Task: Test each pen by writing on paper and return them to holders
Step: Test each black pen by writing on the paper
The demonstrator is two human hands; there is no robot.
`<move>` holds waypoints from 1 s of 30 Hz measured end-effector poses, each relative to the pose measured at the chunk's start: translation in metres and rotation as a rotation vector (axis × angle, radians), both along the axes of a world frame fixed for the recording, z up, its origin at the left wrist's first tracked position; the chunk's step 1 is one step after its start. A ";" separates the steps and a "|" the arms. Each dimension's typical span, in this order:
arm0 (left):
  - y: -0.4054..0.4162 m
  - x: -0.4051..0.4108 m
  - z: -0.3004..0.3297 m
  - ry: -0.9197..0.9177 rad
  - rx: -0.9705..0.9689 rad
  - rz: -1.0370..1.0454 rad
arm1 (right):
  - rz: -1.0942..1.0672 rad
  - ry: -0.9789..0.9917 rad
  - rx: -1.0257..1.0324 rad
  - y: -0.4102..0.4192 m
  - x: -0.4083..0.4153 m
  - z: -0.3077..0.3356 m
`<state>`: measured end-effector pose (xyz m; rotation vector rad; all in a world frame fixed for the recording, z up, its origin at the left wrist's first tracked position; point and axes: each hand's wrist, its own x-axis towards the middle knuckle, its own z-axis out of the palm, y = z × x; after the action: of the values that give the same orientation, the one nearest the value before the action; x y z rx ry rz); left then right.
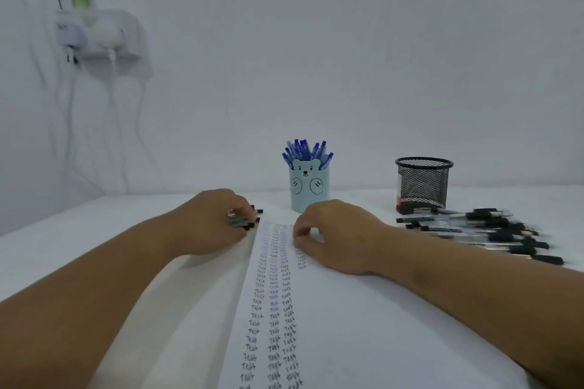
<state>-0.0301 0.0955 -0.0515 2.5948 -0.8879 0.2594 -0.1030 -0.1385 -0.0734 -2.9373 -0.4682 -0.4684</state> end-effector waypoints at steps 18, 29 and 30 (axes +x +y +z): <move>0.013 0.020 -0.020 -0.134 -0.112 0.049 | 0.066 -0.027 0.061 -0.004 0.008 -0.006; -0.012 -0.011 0.018 0.002 -1.198 -0.075 | 0.069 -0.025 0.059 -0.005 0.008 -0.006; -0.014 -0.013 0.021 0.167 -1.362 -0.114 | 0.073 -0.026 0.061 -0.005 0.007 -0.006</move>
<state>-0.0436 0.0816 -0.0305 1.2713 -0.4795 0.4113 -0.0957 -0.1439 -0.0796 -2.8481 -0.5518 -0.5025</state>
